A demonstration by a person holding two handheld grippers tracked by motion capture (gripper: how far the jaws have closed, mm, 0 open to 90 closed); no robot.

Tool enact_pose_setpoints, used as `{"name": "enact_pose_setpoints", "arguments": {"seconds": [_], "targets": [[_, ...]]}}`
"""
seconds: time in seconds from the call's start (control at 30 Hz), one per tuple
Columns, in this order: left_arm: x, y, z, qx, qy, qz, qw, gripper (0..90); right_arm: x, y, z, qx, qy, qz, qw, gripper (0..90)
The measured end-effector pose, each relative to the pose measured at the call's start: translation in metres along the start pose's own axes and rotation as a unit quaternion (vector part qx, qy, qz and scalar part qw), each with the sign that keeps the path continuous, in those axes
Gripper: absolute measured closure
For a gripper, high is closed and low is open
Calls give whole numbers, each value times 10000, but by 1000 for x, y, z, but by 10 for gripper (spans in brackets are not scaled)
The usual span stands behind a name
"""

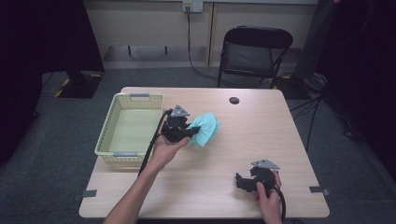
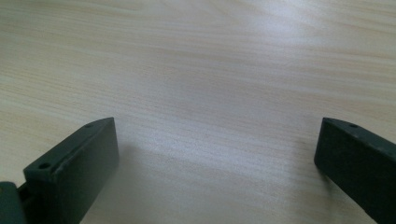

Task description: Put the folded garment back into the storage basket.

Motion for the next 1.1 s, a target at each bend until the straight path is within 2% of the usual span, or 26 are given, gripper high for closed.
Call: {"name": "enact_pose_setpoints", "arguments": {"seconds": [0.13, 0.37, 1.1], "targets": [[5, 6, 1, 34, -8, 132, 9999, 773, 0, 0, 0, 0, 0, -1, 10000, 0], [8, 12, -2, 52, 3, 174, 9998, 772, 0, 0, 0, -1, -3, 0, 10000, 0], [19, 47, -20, 134, 234, 488, 9984, 770, 0, 0, 0, -2, -3, 1, 10000, 0]]}}
Point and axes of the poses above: each handheld gripper's, and its own axes: y roughly backward along the jaws, x roughly out of its top, z roughly to its right, the point moved 4 cm from there along -y, roughly forward along the jaws, and after that the axes turned 8 degrees about z, right-handed, at the moved point
